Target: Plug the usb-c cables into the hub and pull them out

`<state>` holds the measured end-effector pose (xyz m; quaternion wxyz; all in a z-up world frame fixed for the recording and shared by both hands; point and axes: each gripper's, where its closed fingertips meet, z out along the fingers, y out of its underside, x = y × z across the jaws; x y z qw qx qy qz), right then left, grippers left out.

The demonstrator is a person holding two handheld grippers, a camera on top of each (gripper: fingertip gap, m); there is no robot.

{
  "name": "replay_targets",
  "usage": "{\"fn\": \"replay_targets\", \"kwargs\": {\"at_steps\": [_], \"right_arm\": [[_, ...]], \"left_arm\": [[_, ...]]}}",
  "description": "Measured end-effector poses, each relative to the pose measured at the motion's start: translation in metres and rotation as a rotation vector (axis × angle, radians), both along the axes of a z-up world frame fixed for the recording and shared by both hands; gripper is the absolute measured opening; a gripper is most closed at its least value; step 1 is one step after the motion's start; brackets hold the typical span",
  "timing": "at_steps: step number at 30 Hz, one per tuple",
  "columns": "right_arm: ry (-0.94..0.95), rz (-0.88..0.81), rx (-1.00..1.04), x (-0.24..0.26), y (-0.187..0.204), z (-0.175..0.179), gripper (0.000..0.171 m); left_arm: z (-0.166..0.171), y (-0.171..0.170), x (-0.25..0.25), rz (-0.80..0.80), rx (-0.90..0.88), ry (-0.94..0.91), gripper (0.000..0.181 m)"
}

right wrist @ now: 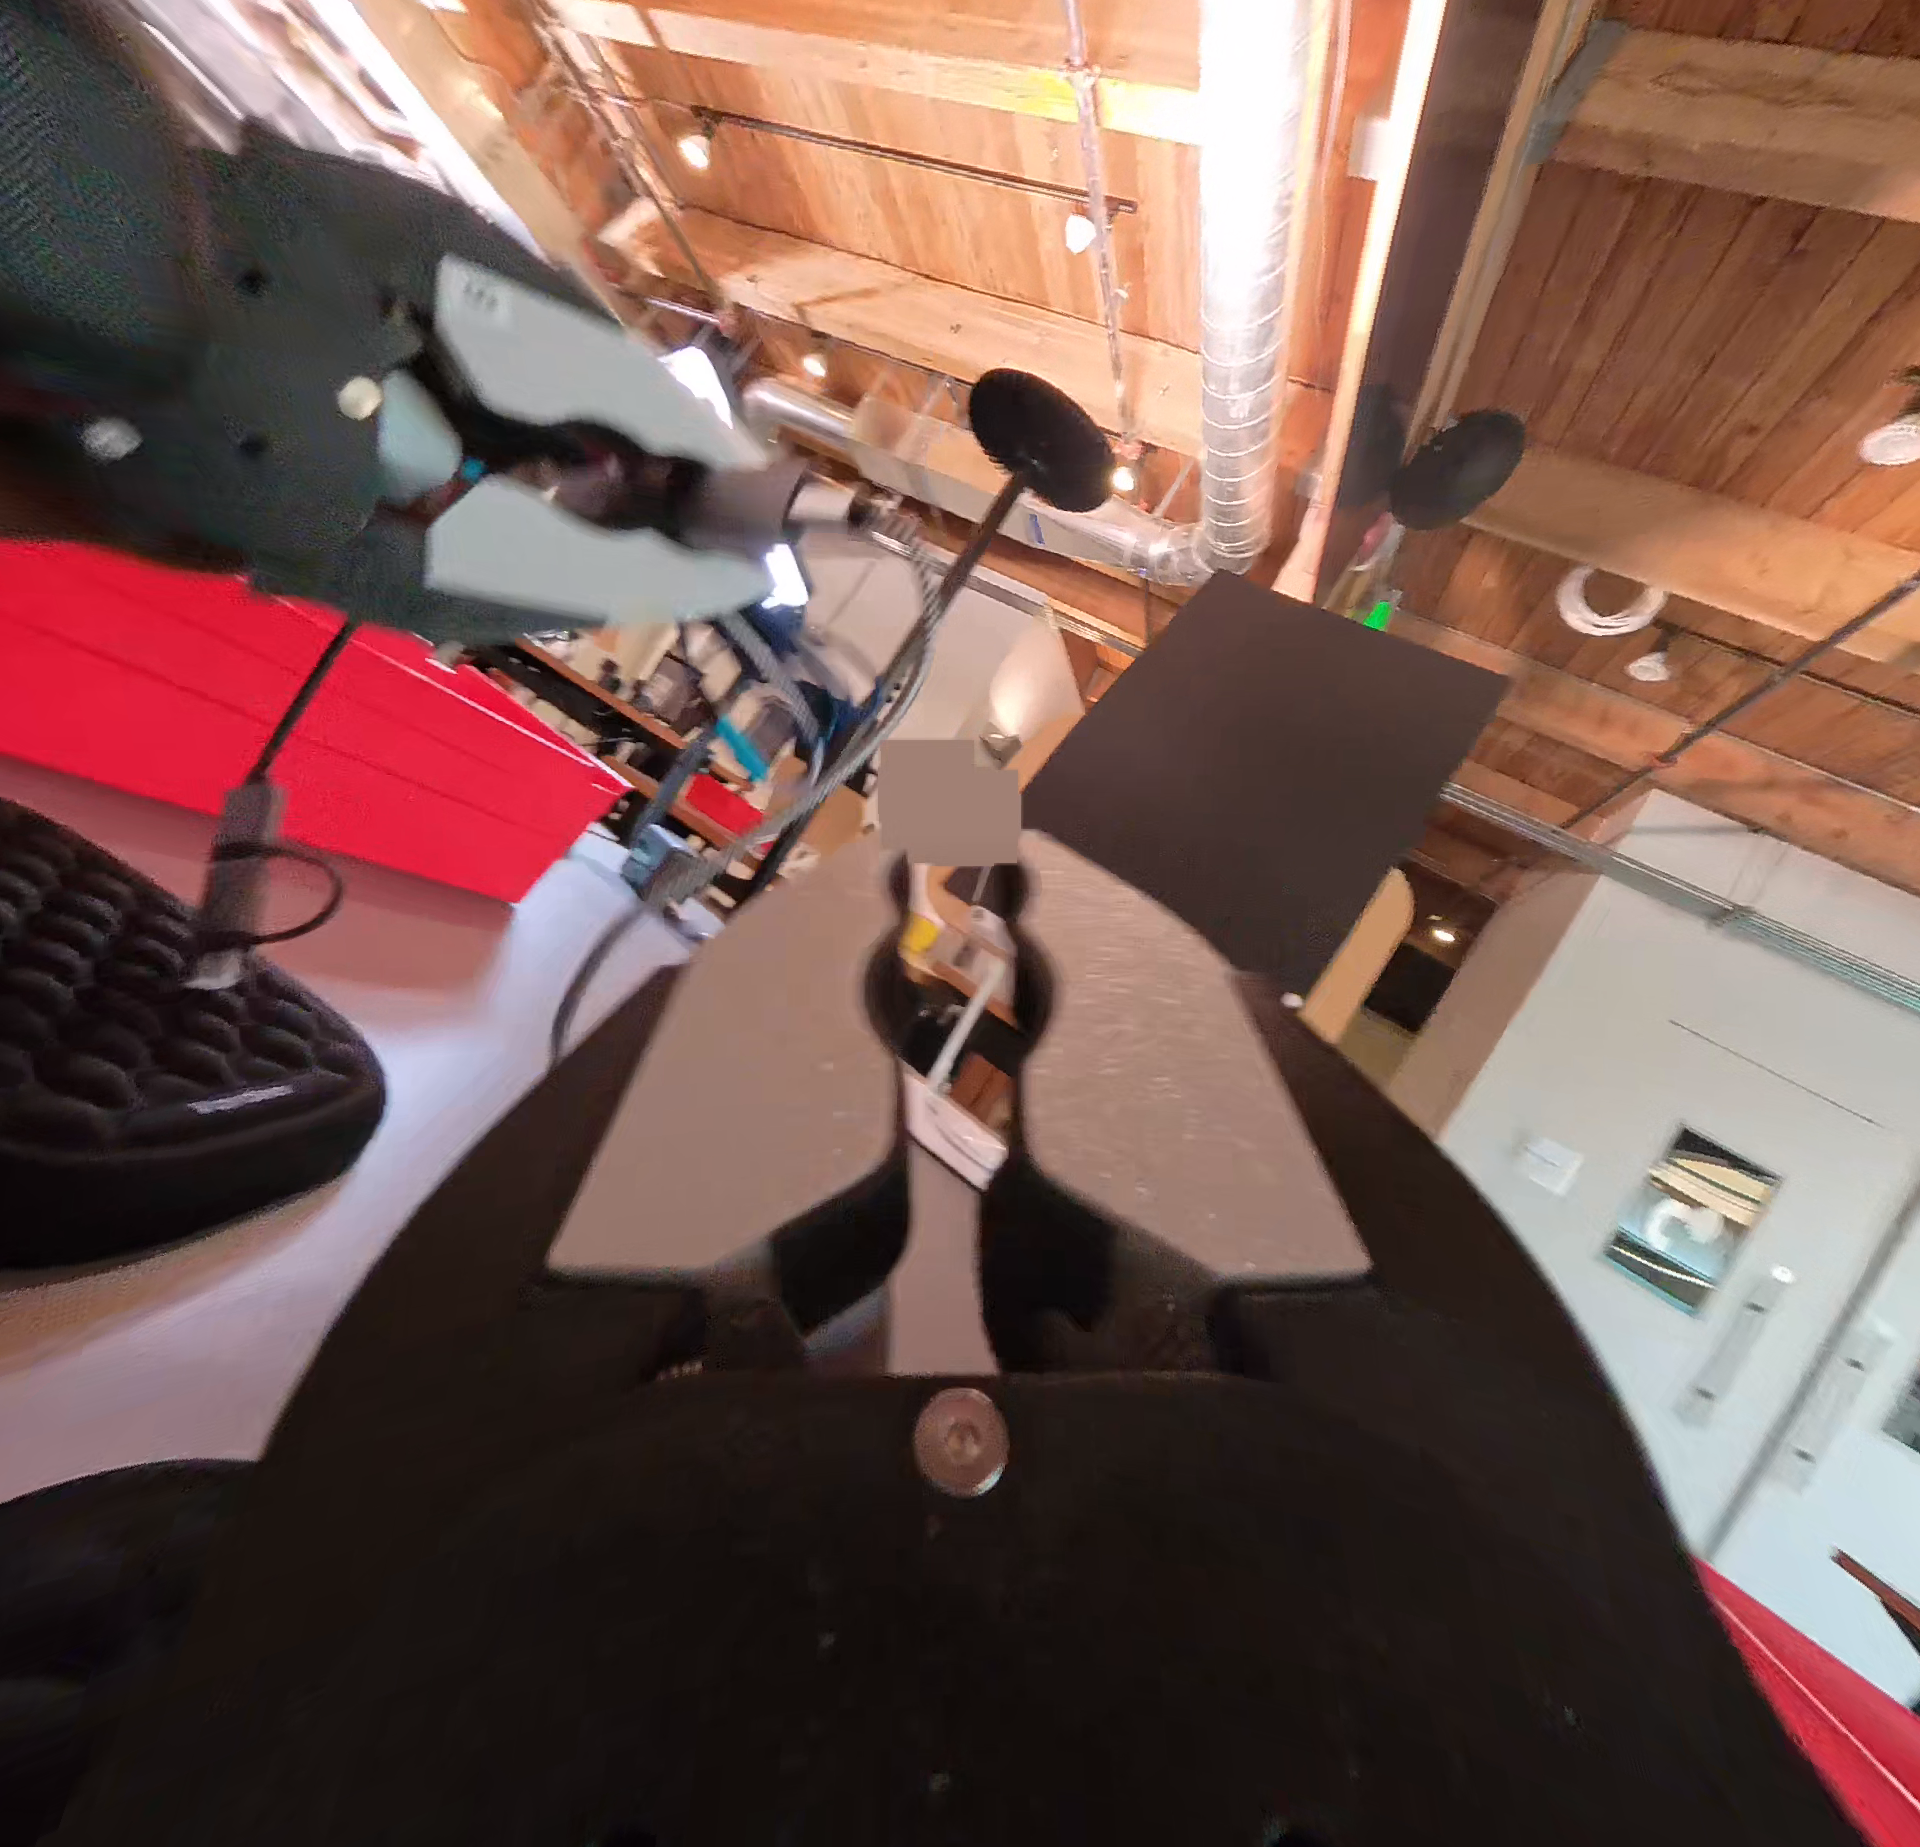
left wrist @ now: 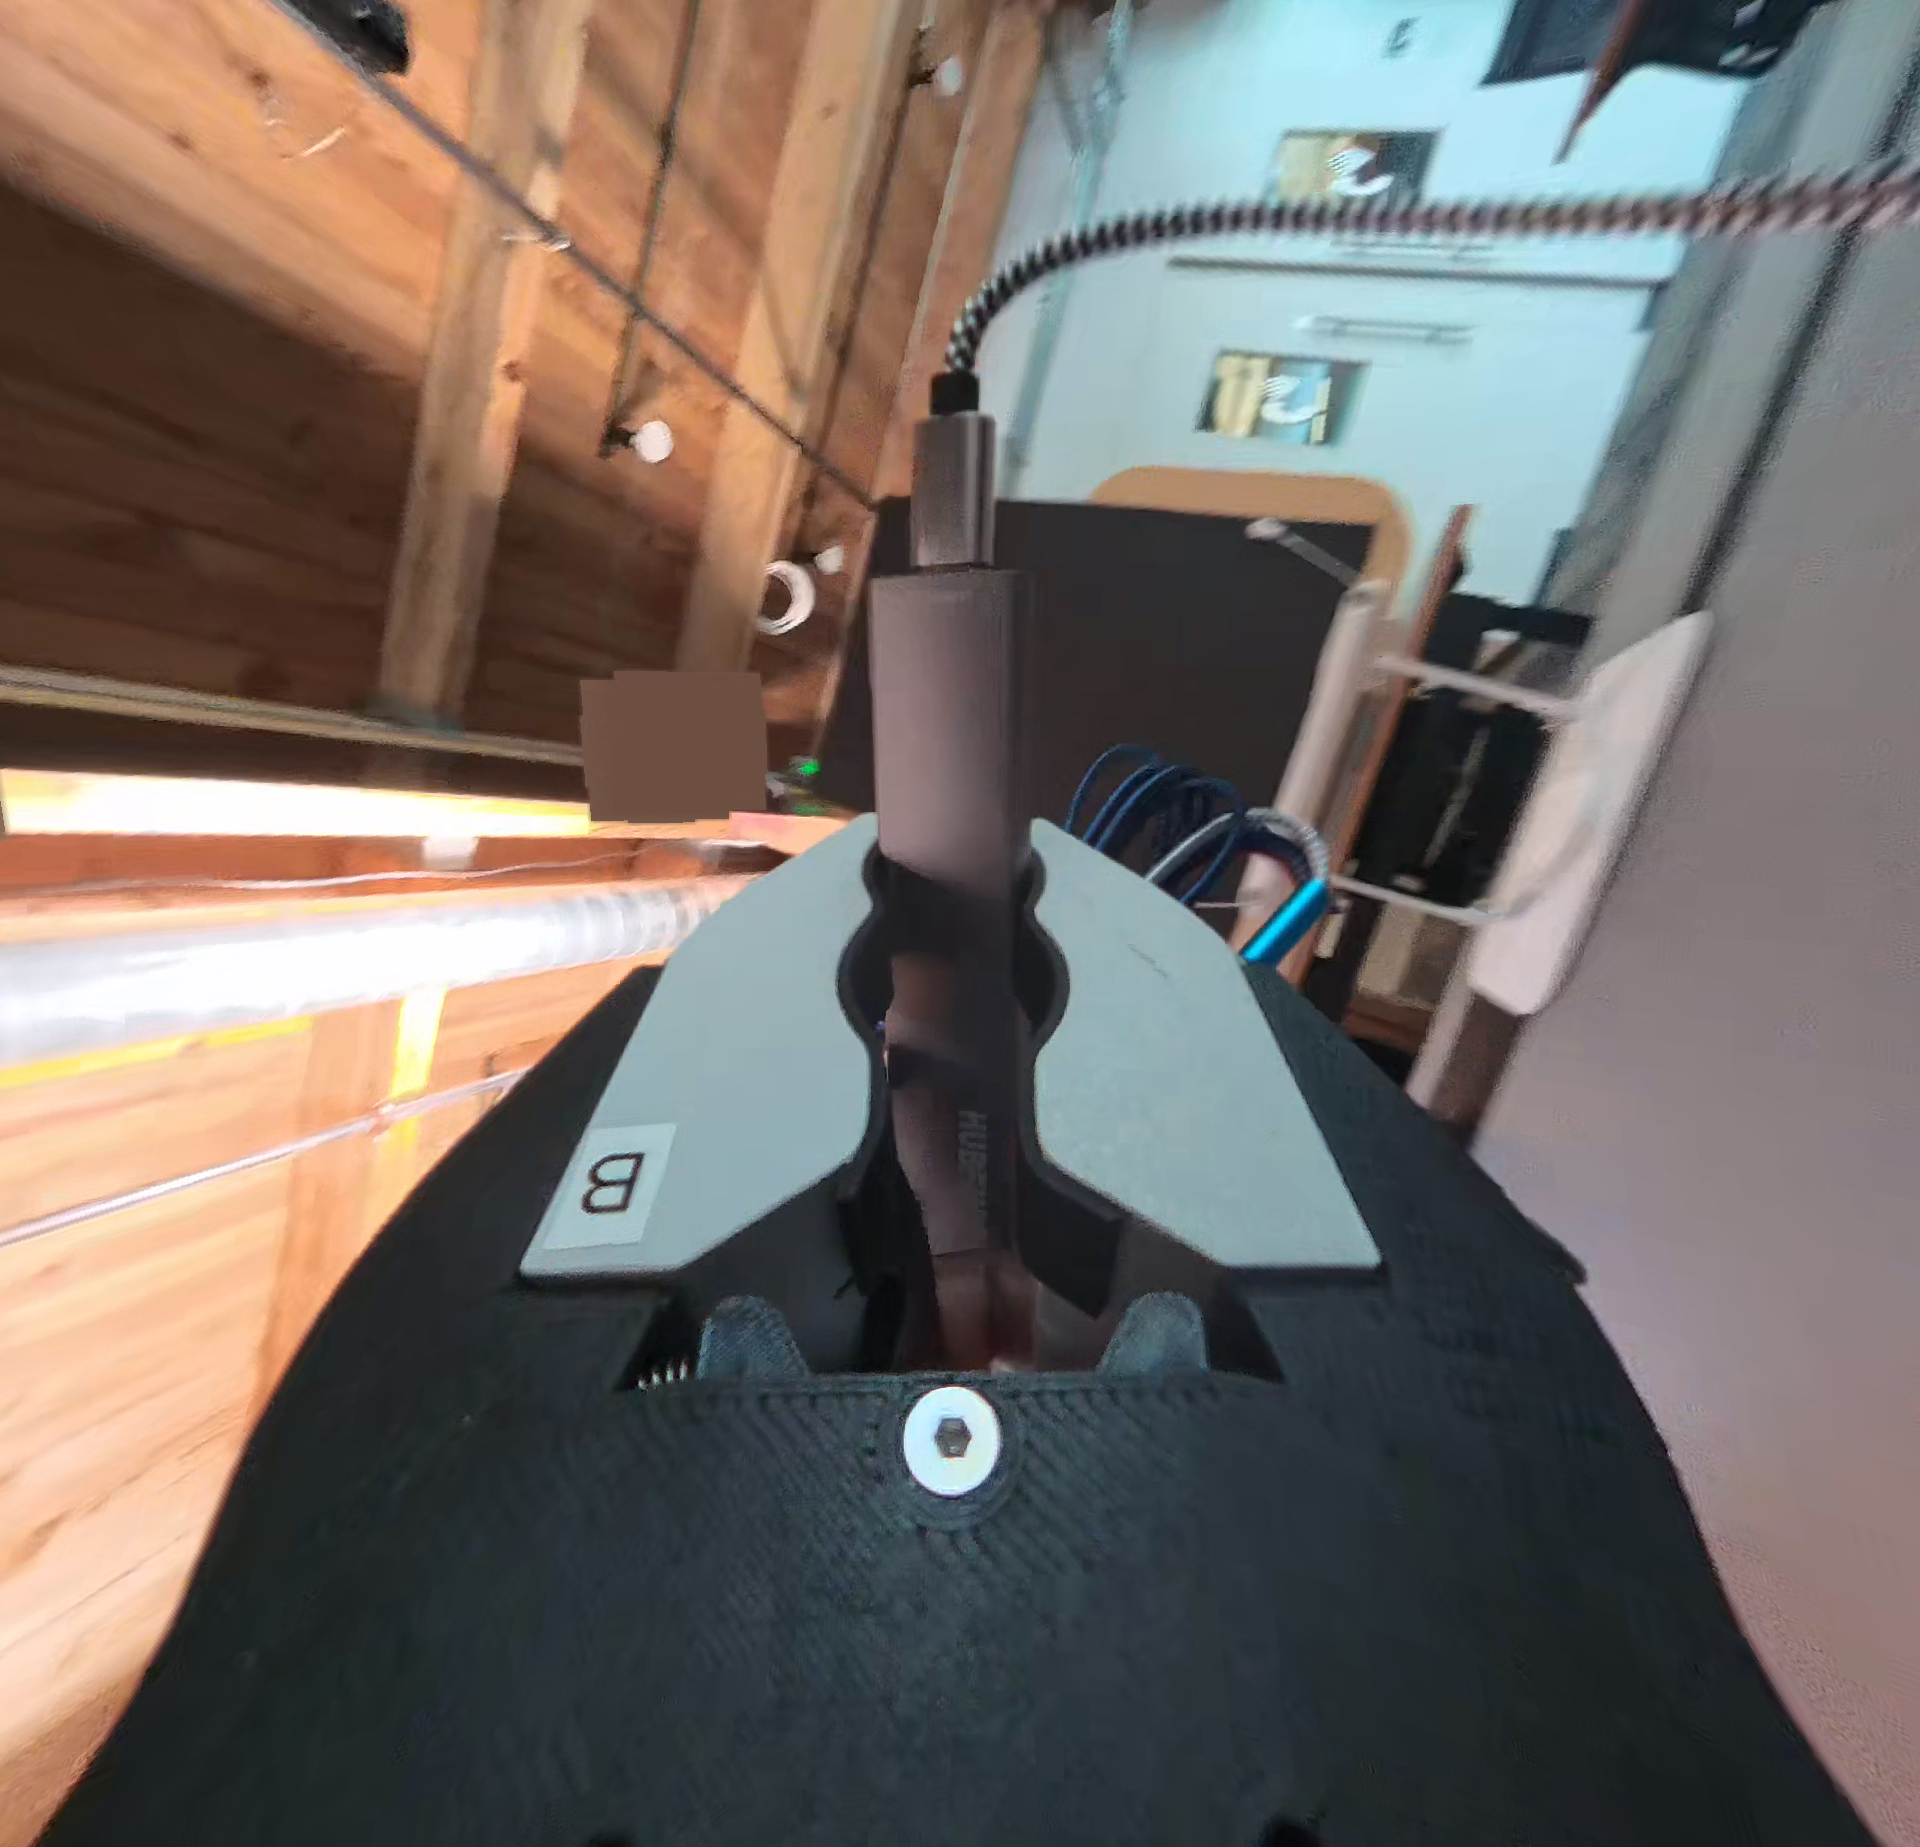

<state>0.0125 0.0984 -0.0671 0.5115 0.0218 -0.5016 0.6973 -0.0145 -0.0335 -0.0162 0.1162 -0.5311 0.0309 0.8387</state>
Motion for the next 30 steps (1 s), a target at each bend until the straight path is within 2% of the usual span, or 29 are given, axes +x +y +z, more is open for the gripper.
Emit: {"fn": "replay_targets", "kwargs": {"at_steps": [1, 2, 3, 6, 7, 9, 12, 17, 20, 22, 23, 26, 30], "right_arm": [[0.006, -0.021, 0.000, 0.000, 0.002, 0.000, 0.002], [0.020, -0.017, 0.015, 0.002, 0.000, 0.000, 0.004], [0.050, -0.007, 0.027, 0.007, -0.003, 0.000, 0.014], [0.161, -0.018, 0.142, 0.020, -0.022, -0.007, 0.068], [0.194, -0.035, 0.196, 0.022, -0.029, -0.012, 0.076], [0.231, -0.075, 0.314, 0.022, -0.041, -0.026, 0.079], [0.229, -0.150, 0.436, 0.012, -0.050, -0.042, 0.076], [0.258, -0.192, 0.462, 0.011, -0.050, -0.043, 0.062], [0.268, -0.216, 0.489, 0.010, -0.052, -0.046, 0.050], [0.267, -0.235, 0.495, 0.008, -0.050, -0.047, 0.027], [0.271, -0.239, 0.503, 0.009, -0.050, -0.047, 0.024], [0.272, -0.239, 0.514, 0.009, -0.048, -0.048, 0.023], [0.284, -0.236, 0.490, 0.009, -0.046, -0.042, 0.024]], "left_arm": [[-0.015, 0.011, -0.004, -0.013, -0.005, -0.028, 0.019], [-0.027, 0.020, -0.006, -0.016, -0.027, -0.044, 0.019], [-0.035, 0.027, -0.008, -0.007, -0.055, -0.045, 0.019], [-0.055, 0.041, -0.016, -0.008, -0.081, -0.087, 0.019], [-0.060, 0.044, -0.018, -0.005, -0.097, -0.093, 0.019], [-0.067, 0.050, -0.021, 0.002, -0.142, -0.095, 0.019], [-0.076, 0.061, -0.020, -0.025, -0.179, -0.107, 0.019], [-0.084, 0.071, -0.018, -0.050, -0.207, -0.119, 0.019], [-0.088, 0.076, -0.016, -0.071, -0.227, -0.118, 0.019], [-0.090, 0.078, -0.016, -0.081, -0.229, -0.127, 0.020], [-0.092, 0.079, -0.015, -0.092, -0.224, -0.135, 0.020], [-0.093, 0.085, -0.011, -0.189, -0.132, -0.192, 0.024], [-0.091, 0.090, -0.003, -0.406, 0.155, -0.390, 0.040]]}}
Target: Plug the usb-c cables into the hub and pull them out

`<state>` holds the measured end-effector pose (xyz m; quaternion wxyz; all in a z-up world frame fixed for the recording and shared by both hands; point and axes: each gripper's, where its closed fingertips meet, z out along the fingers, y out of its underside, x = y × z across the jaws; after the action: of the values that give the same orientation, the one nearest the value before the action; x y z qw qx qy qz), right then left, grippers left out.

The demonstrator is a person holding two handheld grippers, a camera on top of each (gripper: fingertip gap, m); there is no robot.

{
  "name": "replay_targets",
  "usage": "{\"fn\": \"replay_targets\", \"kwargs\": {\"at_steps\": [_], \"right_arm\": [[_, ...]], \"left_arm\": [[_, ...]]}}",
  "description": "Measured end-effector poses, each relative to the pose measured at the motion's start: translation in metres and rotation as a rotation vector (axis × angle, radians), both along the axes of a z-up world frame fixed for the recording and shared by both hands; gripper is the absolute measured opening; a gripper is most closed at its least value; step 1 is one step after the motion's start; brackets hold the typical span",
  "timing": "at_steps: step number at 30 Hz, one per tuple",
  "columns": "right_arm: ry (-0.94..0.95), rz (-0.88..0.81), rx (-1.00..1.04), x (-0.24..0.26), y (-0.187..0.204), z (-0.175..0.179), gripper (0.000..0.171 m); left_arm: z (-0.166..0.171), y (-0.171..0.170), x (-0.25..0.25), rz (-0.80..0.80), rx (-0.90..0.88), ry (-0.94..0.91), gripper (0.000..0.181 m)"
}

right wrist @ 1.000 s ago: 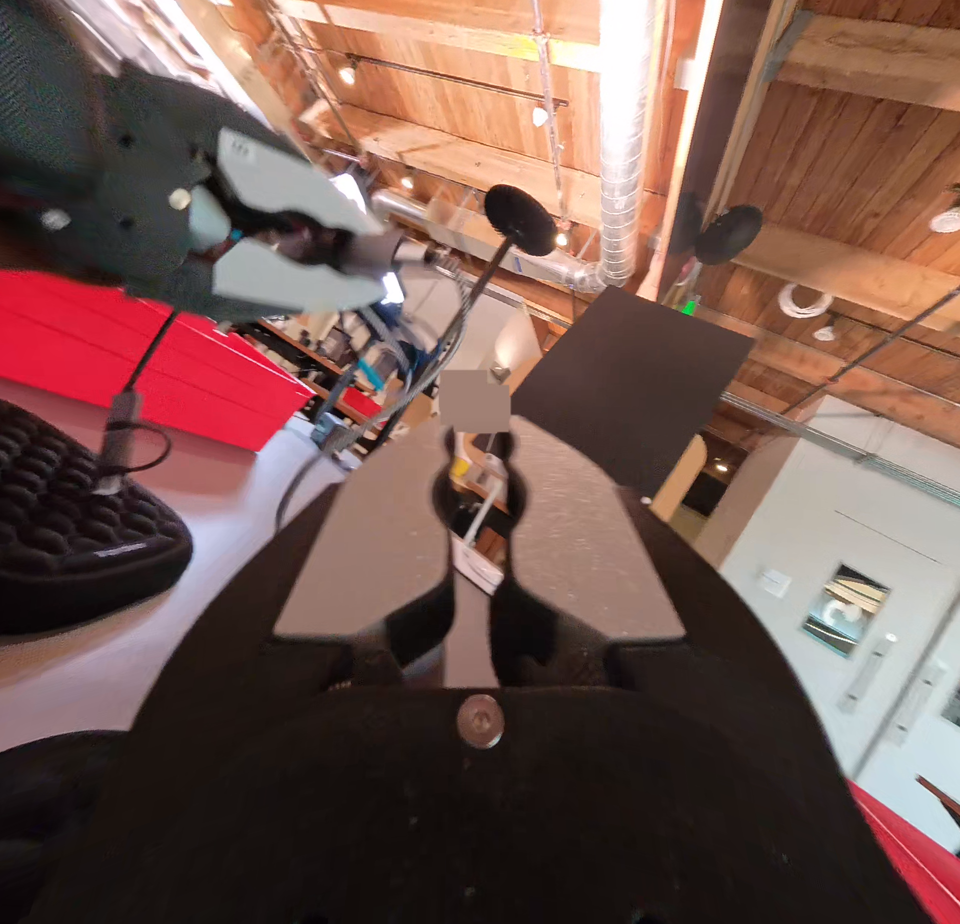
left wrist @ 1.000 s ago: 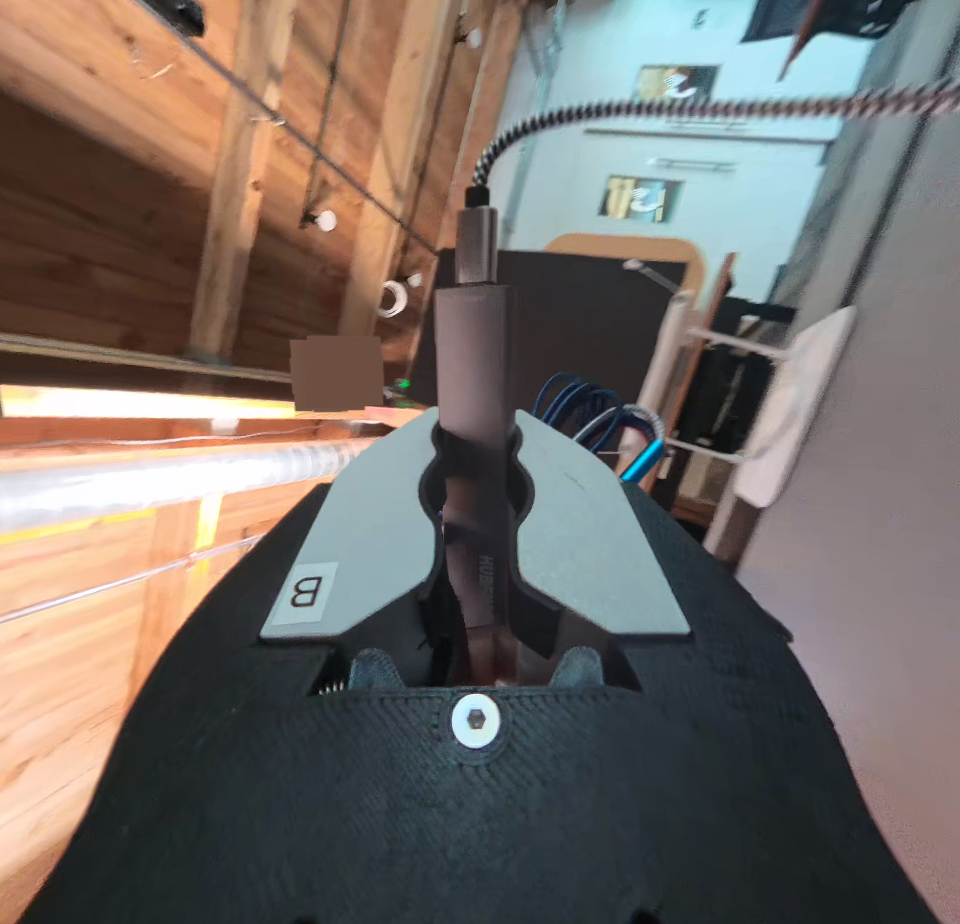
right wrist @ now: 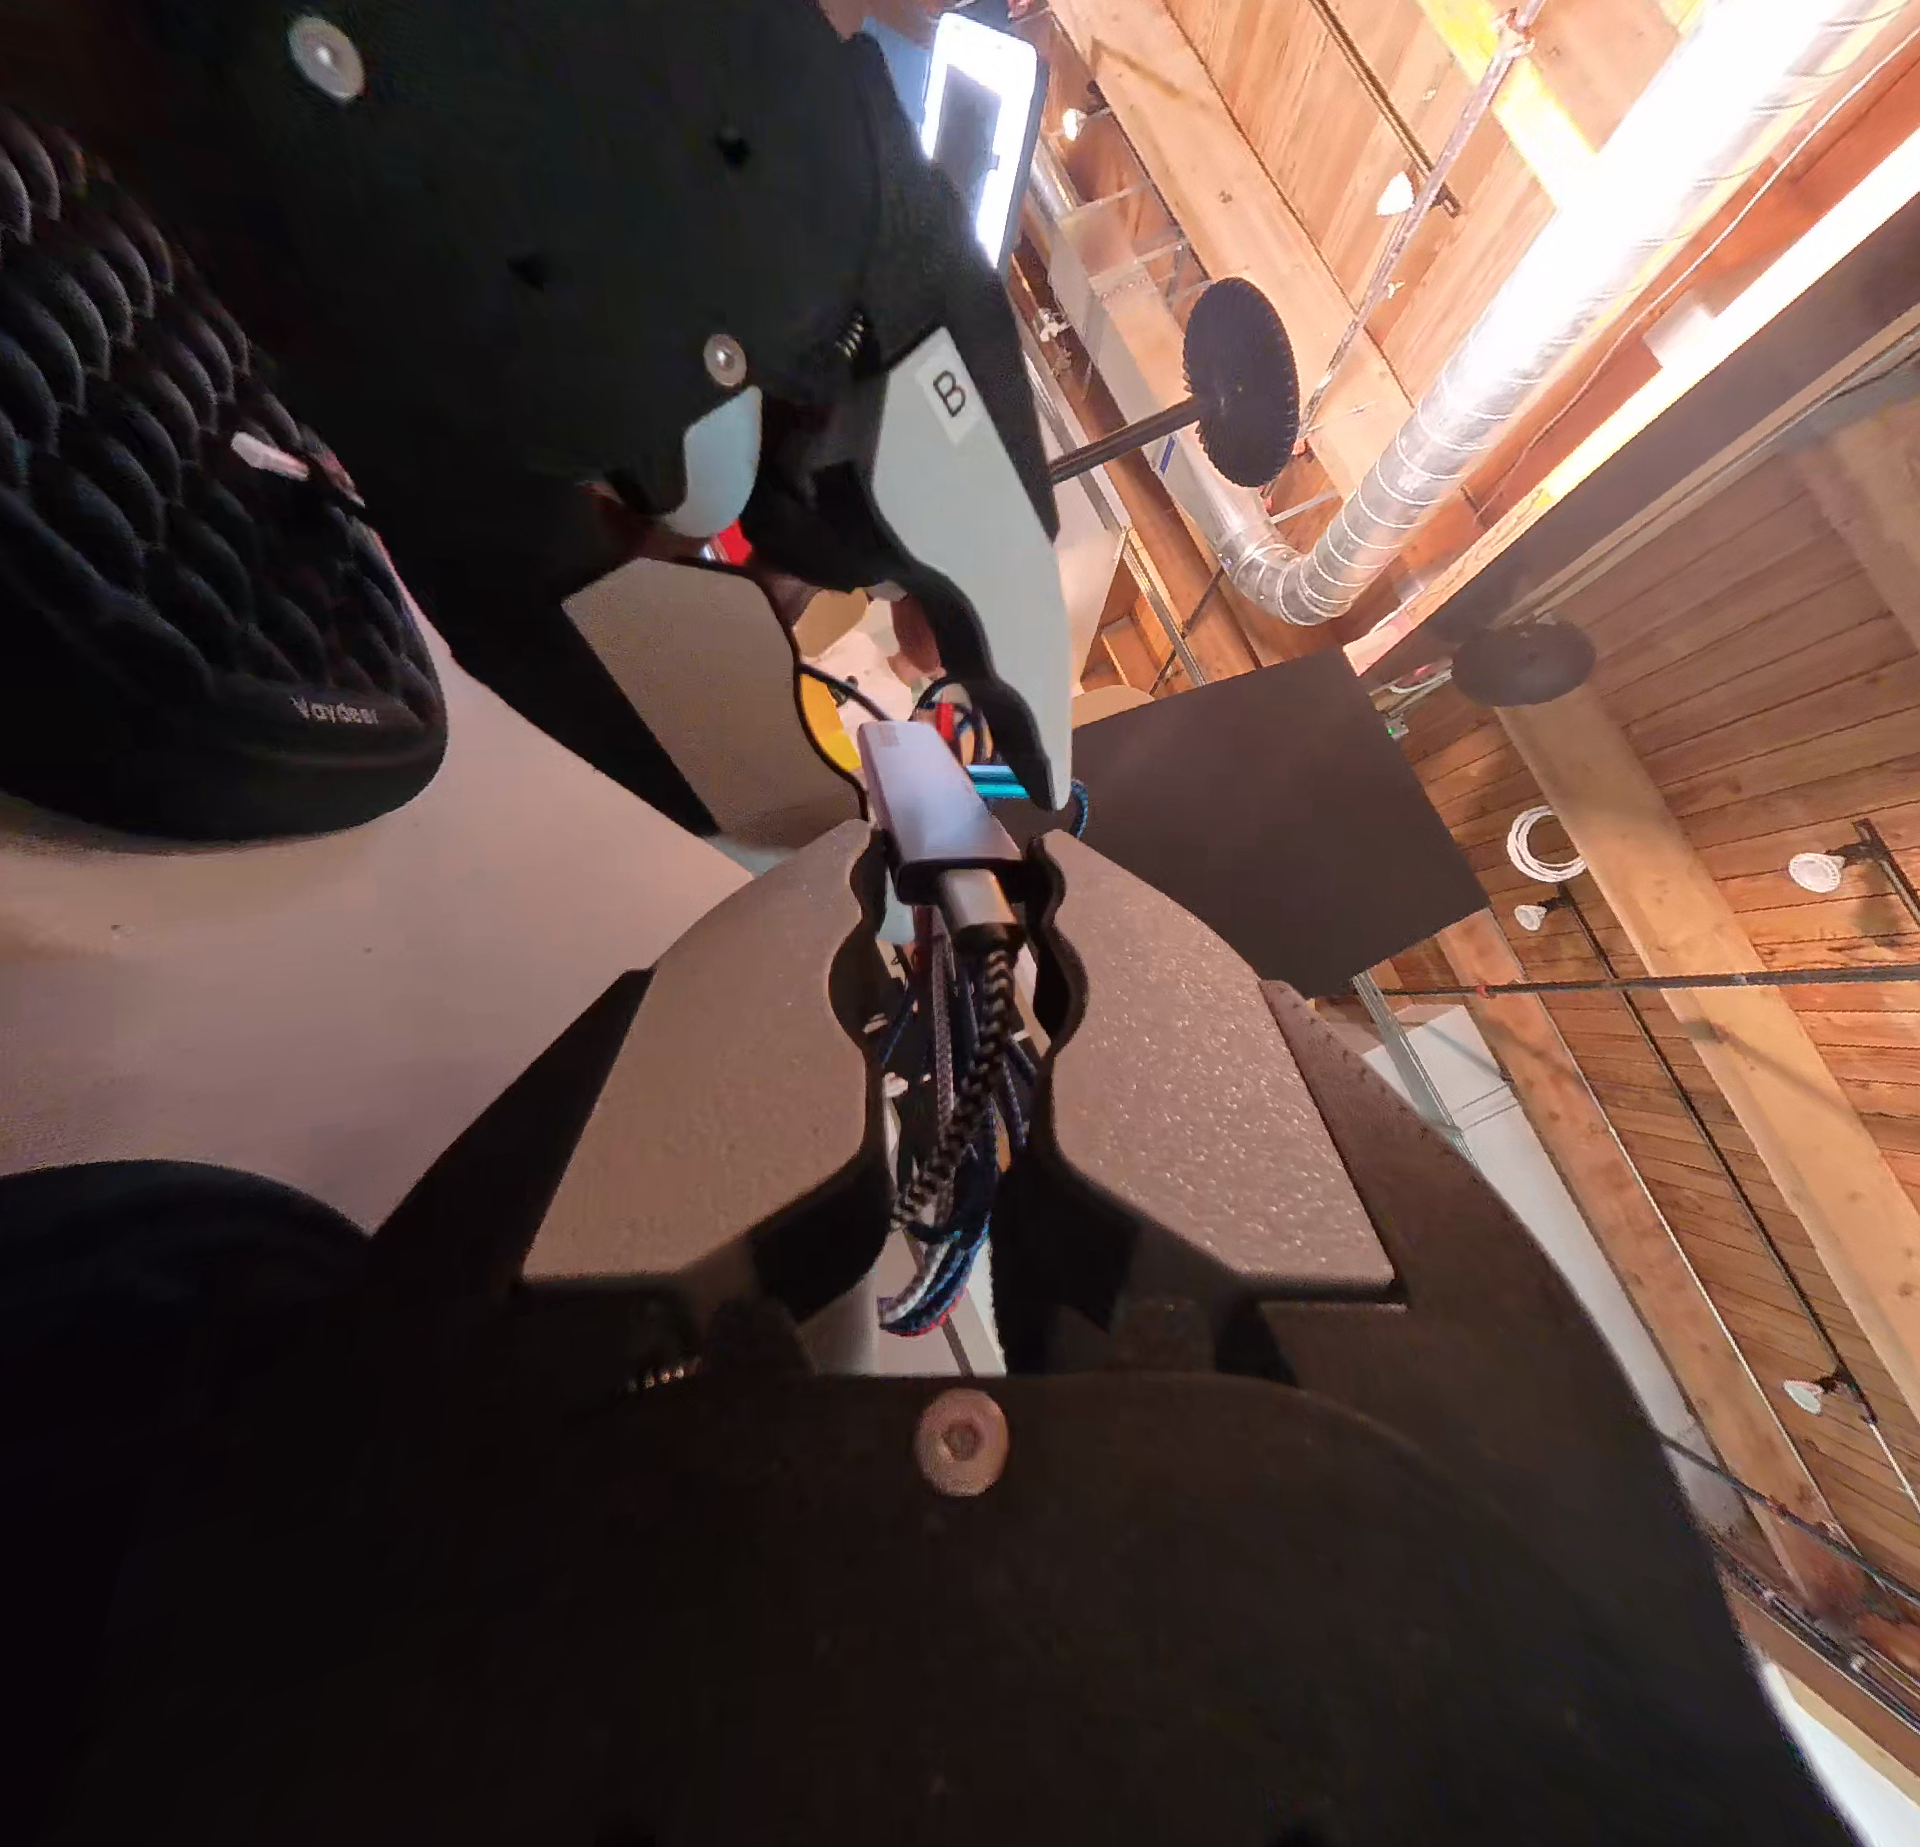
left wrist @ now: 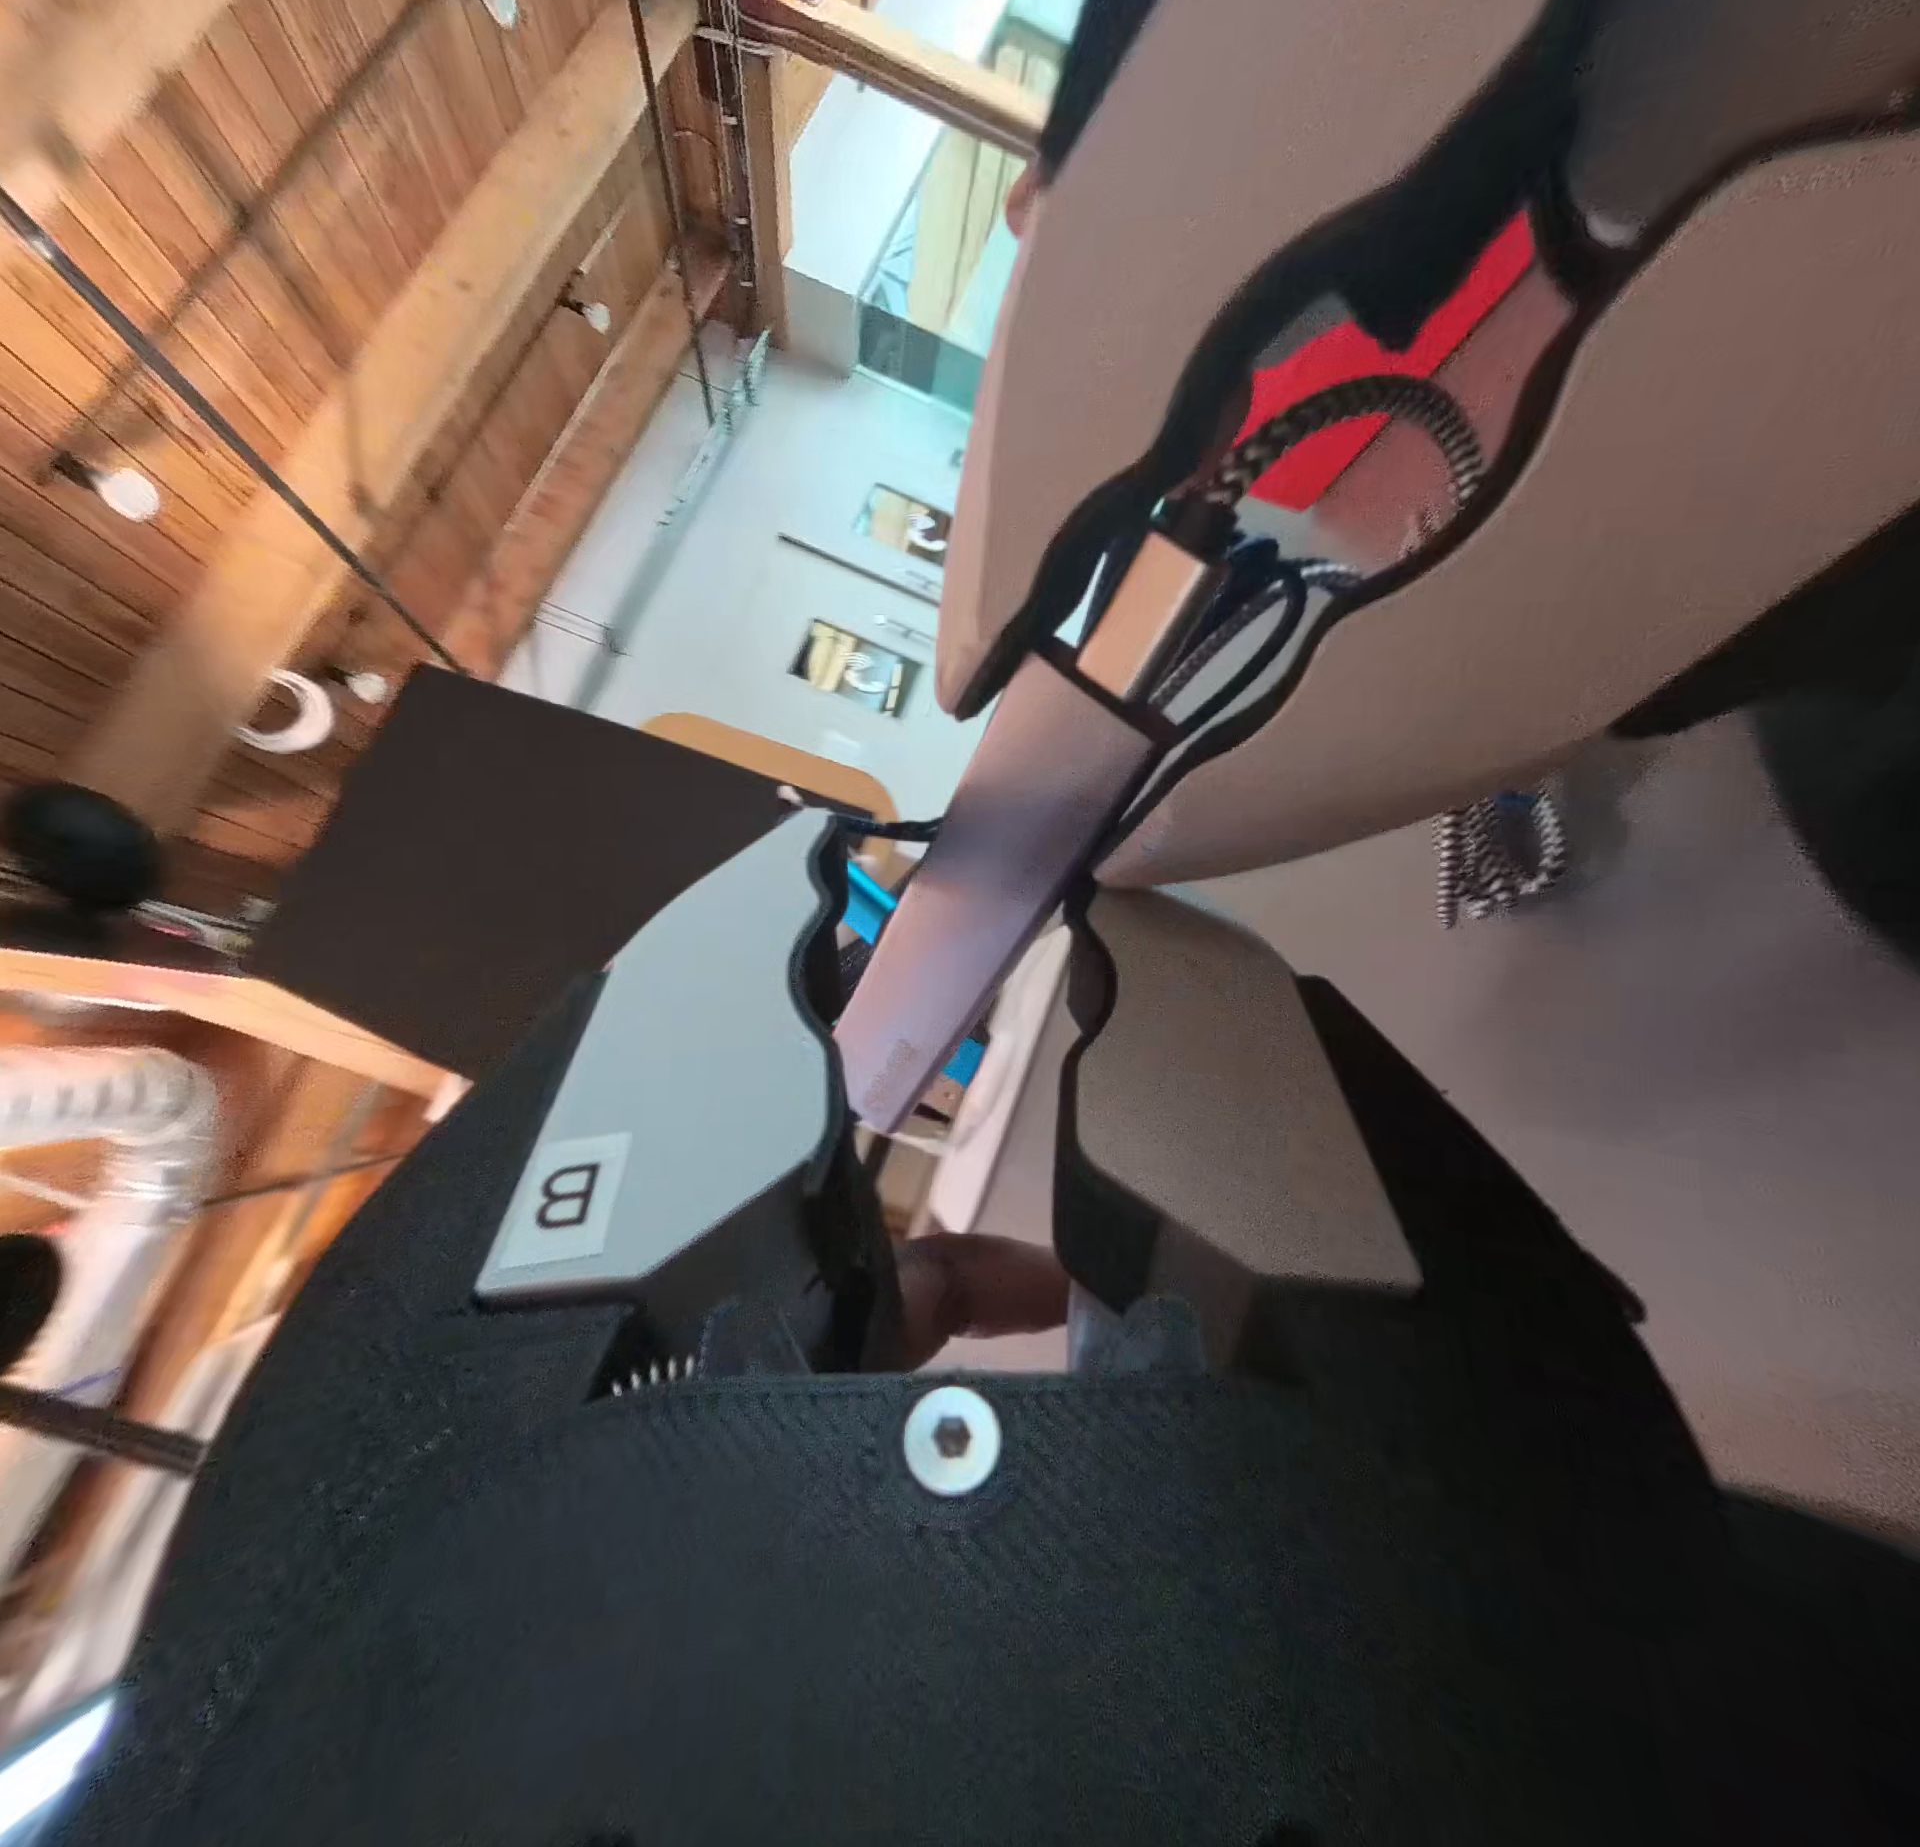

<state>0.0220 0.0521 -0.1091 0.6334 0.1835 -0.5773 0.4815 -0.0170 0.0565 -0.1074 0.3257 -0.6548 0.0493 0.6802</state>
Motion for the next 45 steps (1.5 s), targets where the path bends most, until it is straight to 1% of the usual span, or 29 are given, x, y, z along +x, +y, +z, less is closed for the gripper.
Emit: {"fn": "replay_targets", "kwargs": {"at_steps": [3, 6, 8, 9, 10, 11, 12, 14, 15, 16, 17, 18, 20, 22, 24, 27, 28, 29, 31, 33, 34, 36, 38, 39, 40, 41, 42, 44, 45], "right_arm": [[-0.008, 0.021, 0.032, 0.002, -0.003, -0.004, 0.024], [0.044, -0.025, 0.106, -0.003, -0.002, -0.011, 0.024], [0.040, -0.027, 0.118, -0.008, 0.003, -0.010, 0.023], [0.043, -0.028, 0.114, -0.010, 0.007, -0.008, 0.023], [0.064, -0.034, 0.120, -0.012, 0.009, -0.007, 0.024], [0.100, -0.043, 0.141, -0.013, 0.011, -0.007, 0.024], [0.142, -0.053, 0.175, -0.014, 0.011, -0.008, 0.024], [0.217, -0.069, 0.232, -0.015, 0.011, -0.010, 0.024], [0.254, -0.078, 0.254, -0.016, 0.010, -0.011, 0.024], [0.292, -0.086, 0.275, -0.016, 0.009, -0.011, 0.024], [0.323, -0.094, 0.290, -0.016, 0.009, -0.011, 0.024], [0.342, -0.097, 0.294, -0.015, 0.008, -0.009, 0.024], [0.362, -0.094, 0.292, -0.014, 0.006, -0.007, 0.024], [0.383, -0.095, 0.311, -0.014, 0.005, -0.008, 0.023], [0.399, -0.093, 0.337, -0.013, 0.005, -0.011, 0.023], [0.427, -0.083, 0.374, -0.011, 0.003, -0.017, 0.023], [0.434, -0.078, 0.381, -0.010, 0.002, -0.019, 0.023], [0.438, -0.075, 0.385, -0.010, 0.002, -0.020, 0.023], [0.426, -0.077, 0.376, -0.012, 0.003, -0.019, 0.023], [0.356, -0.054, 0.334, -0.013, 0.006, -0.019, 0.023], [0.297, -0.036, 0.277, -0.014, 0.009, -0.016, 0.028], [0.143, -0.001, 0.141, -0.016, 0.018, -0.007, 0.047], [-0.097, 0.067, 0.013, -0.020, 0.027, -0.004, 0.059], [-0.224, 0.101, -0.050, -0.021, 0.030, -0.004, 0.061], [-0.334, 0.140, -0.089, -0.020, 0.032, -0.005, 0.060], [-0.426, 0.185, -0.114, -0.016, 0.031, -0.006, 0.055], [-0.498, 0.222, -0.144, -0.013, 0.030, -0.005, 0.053], [-0.597, 0.258, -0.200, -0.009, 0.028, 0.001, 0.042], [-0.652, 0.253, -0.209, -0.010, 0.024, 0.001, 0.040]], "left_arm": [[-0.006, -0.002, 0.001, -0.002, 0.018, -0.045, 0.040], [-0.011, -0.008, 0.004, -0.010, -0.089, -0.018, 0.045], [-0.005, -0.026, 0.002, 0.045, -0.116, 0.021, 0.047], [-0.001, -0.037, -0.001, 0.070, -0.056, -0.006, 0.048], [0.003, -0.047, -0.003, 0.070, 0.071, -0.071, 0.048], [0.007, -0.055, -0.004, 0.051, 0.255, -0.169, 0.048], [0.008, -0.061, -0.006, 0.015, 0.487, -0.310, 0.049], [0.004, -0.058, -0.007, -0.137, 1.035, -0.711, 0.055], [0.004, -0.047, -0.002, -0.267, 1.274, -0.935, 0.062], [0.004, -0.035, 0.003, -0.406, 1.443, -1.138, 0.063], [0.002, -0.027, 0.005, -0.502, 1.576, -1.302, 0.063], [-0.003, -0.021, 0.003, -0.550, 1.673, -1.421, 0.063], [-0.012, -0.016, -0.006, -0.591, 1.814, -1.528, 0.062], [-0.012, -0.017, -0.014, -0.643, 1.934, -1.551, 0.061], [-0.011, -0.017, -0.021, -0.662, 1.976, -1.560, 0.058], [-0.015, -0.012, -0.027, -0.637, 1.949, -1.573, 0.051], [-0.016, -0.010, -0.028, -0.640, 1.948, -1.577, 0.044], [-0.015, -0.010, -0.029, -0.662, 1.954, -1.575, 0.026], [-0.015, -0.011, -0.030, -0.683, 1.970, -1.583, 0.024], [-0.013, -0.014, -0.031, -0.692, 1.981, -1.539, 0.024], [-0.011, -0.017, -0.032, -0.694, 1.993, -1.499, 0.024], [-0.010, -0.025, -0.036, -0.682, 2.019, -1.438, 0.024], [-0.011, -0.032, -0.040, -0.667, 2.052, -1.391, 0.024], [-0.011, -0.035, -0.041, -0.668, 2.064, -1.379, 0.024], [-0.011, -0.037, -0.042, -0.667, 2.073, -1.367, 0.024], [-0.011, -0.039, -0.043, -0.655, 2.079, -1.348, 0.024], [-0.012, -0.040, -0.044, -0.642, 2.079, -1.332, 0.024], [-0.011, -0.041, -0.044, -0.638, 2.074, -1.307, 0.024], [-0.011, -0.041, -0.044, -0.639, 2.070, -1.298, 0.024]]}}
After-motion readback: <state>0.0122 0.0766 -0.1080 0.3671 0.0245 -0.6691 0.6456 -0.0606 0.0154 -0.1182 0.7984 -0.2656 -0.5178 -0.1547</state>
